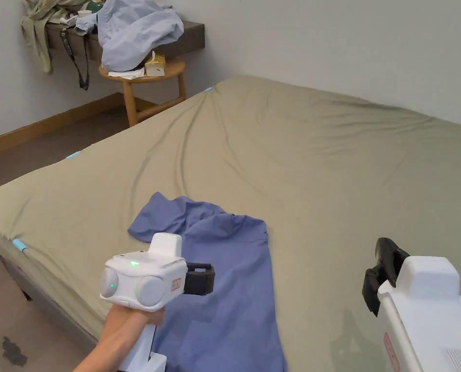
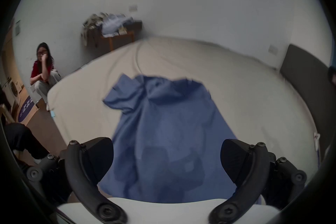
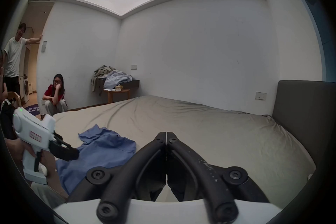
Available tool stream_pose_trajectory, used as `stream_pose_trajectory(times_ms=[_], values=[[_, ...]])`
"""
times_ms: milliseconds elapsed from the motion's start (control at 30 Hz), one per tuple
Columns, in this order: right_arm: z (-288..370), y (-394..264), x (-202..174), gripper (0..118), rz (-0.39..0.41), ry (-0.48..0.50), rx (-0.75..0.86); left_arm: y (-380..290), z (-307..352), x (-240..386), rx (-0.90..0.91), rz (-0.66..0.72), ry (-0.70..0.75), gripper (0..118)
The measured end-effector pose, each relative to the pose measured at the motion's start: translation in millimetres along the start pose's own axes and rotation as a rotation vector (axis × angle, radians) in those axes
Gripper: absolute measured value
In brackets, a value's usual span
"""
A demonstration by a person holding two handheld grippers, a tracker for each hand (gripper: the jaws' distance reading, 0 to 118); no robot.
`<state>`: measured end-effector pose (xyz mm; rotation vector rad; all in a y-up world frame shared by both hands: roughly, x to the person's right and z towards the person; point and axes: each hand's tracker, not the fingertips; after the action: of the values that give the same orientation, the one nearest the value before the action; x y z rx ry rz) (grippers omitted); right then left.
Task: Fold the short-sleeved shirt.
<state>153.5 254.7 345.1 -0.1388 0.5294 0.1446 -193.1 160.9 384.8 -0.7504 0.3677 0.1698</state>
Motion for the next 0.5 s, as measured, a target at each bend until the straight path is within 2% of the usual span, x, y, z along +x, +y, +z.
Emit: stream_pose_trajectory(times_ms=[67, 167, 233, 300, 333, 367, 400, 500], values=[[-1, -5, 9, 1, 0.004, -0.019, -0.015, -1, -30, 10, -0.075, -0.016, -0.003, 112], [-3, -12, 20, 1, 0.007, -0.048, -0.039, -3, -49, 22, -0.201, 0.008, -0.001, 96], [-4, -16, 27, 1, 0.002, -0.06, -0.055, -15, -73, 26, -0.298, 0.003, 0.02, 76], [-2, -18, 32, 1, 0.0, -0.074, -0.063, -21, -74, 28, -0.295, 0.014, -0.003, 55], [-1, -19, 34, 1, 0.001, -0.079, -0.065, -20, -65, 29, -0.226, 0.045, -0.005, 38], [0, -19, 37, 1, 0.001, -0.087, -0.066, -20, -55, 34, -0.247, 0.039, -0.02, 17], [1, -20, 39, 1, -0.002, -0.094, -0.066, -18, -53, 35, -0.25, 0.032, -0.062, 7], [6, -18, 45, 1, -0.022, -0.105, -0.066, -18, -57, 37, -0.244, -0.016, -0.04, 5]])
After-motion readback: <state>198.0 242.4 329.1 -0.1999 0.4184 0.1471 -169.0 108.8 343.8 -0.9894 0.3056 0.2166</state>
